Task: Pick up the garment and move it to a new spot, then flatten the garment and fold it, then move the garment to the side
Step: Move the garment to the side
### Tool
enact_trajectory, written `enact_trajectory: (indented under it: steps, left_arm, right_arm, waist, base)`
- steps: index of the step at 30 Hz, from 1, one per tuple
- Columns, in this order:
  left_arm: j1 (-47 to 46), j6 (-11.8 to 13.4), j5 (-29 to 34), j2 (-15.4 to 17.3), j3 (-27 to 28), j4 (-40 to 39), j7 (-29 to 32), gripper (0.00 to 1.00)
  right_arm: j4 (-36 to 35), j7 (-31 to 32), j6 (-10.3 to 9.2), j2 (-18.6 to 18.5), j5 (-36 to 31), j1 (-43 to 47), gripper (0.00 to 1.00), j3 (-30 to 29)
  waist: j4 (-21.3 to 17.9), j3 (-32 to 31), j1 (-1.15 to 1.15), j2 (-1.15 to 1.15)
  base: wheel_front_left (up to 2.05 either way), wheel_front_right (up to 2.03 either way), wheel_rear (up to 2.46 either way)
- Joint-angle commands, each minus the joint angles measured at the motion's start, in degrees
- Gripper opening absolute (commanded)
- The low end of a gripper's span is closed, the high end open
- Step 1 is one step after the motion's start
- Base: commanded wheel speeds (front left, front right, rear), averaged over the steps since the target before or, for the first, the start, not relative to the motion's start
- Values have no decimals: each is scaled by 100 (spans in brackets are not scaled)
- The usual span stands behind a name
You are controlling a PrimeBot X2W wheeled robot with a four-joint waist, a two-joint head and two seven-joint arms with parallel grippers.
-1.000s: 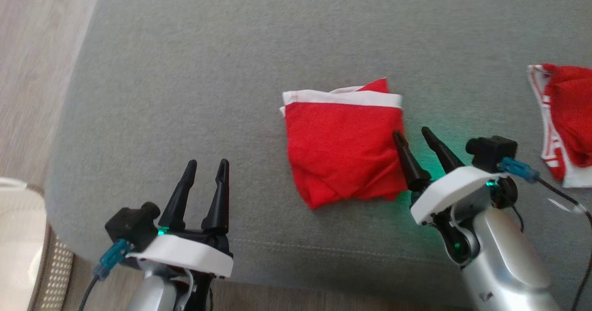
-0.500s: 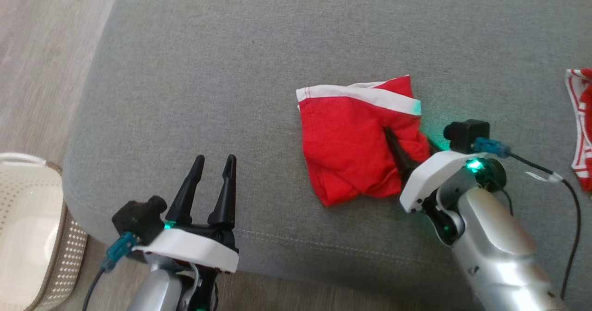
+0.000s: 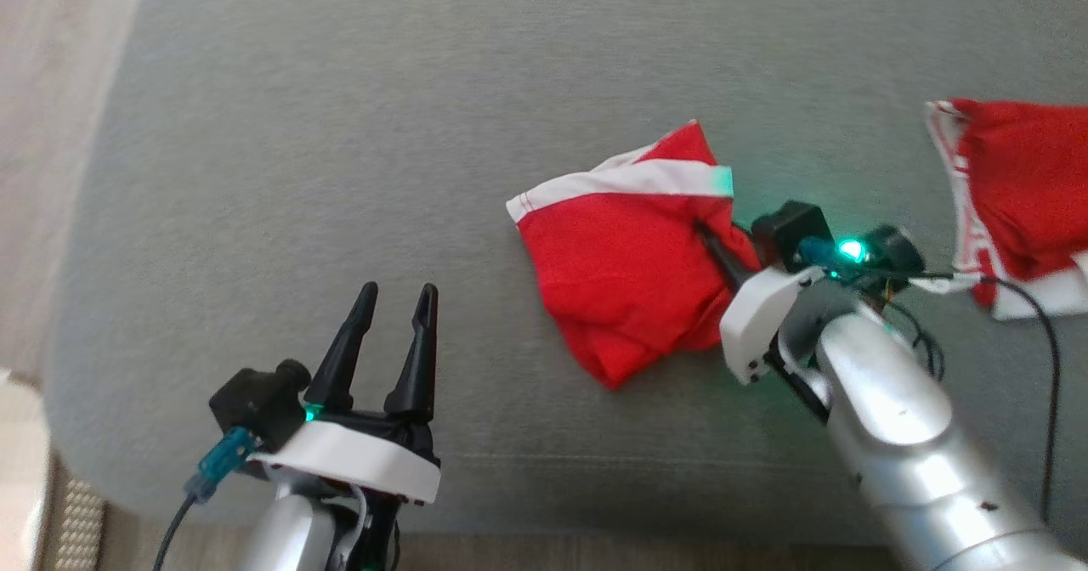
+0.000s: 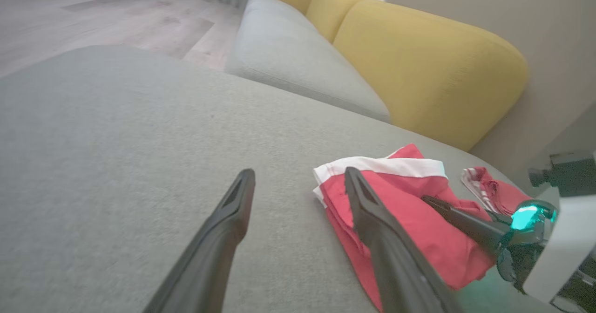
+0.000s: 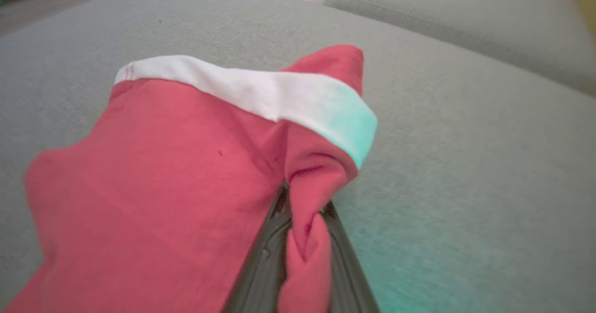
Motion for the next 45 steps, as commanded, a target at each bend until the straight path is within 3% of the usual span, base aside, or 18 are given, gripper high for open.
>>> enact_trajectory:
  steps: [1,3,7,12,17,20,28,38,39,40,45]
  left_arm:
    - [-65,-52,105,7,190,-234,-70,100]
    - [-80,-71,138,7,182,-252,-70,100]
    - [-199,-150,315,7,247,-321,-70,100]
    - [-610,-292,664,96,289,-258,-70,100]
    - [-1053,-349,810,417,264,-328,-70,100]
    - [-1351,-362,831,714,156,-389,-70,100]
    - [-1523,-367,689,1114,76,-579,-28,100]
    - [-1452,-335,575,1243,107,-826,84,100]
    - [-1448,-329,562,1228,101,-819,80,100]
    - [-1444,-324,548,1212,97,-807,73,100]
    - [-1440,-310,492,1131,87,-708,33,100]
  right_arm:
    - [-328,66,-1,-95,-212,-256,0,161]
    - [-425,125,-1,-165,-273,-294,0,182]
    - [-885,409,-1,-461,-301,-531,0,398]
    - [-1416,676,-1,-1086,-107,-945,0,622]
    - [-1920,747,-1,-1590,142,-1220,0,556]
    - [-2107,709,-1,-1760,275,-1324,0,226]
    - [-2196,493,-1,-1693,69,-1413,0,-477]
    - [-2342,518,-1,-1314,-592,-1291,0,-1126]
    - [-2347,515,-1,-1290,-648,-1259,60,-1190]
    - [-2349,512,-1,-1238,-646,-1219,100,-1261]
    - [-2433,538,-1,-1117,-631,-1105,100,-1432]
  waist:
    - [-354,0,0,0]
    - [-450,25,0,0]
    - [-1013,281,0,0]
    - [-1691,822,0,0]
    - [-2349,1383,0,0]
    - [-2720,1739,0,0]
    - [-3021,2161,0,0]
    - [-2888,2361,0,0]
    - [-2861,2346,0,0]
    - [-2836,2323,0,0]
    - [-2751,2171,0,0]
  base:
    - [0,0,0]
    - [0,0,0]
    - [0,0,0]
    - [0,0,0]
    - [0,0,0]
    - [0,0,0]
    - [0,0,0]
    - [0,0,0]
    - [0,0,0]
    - [0,0,0]
    - [0,0,0]
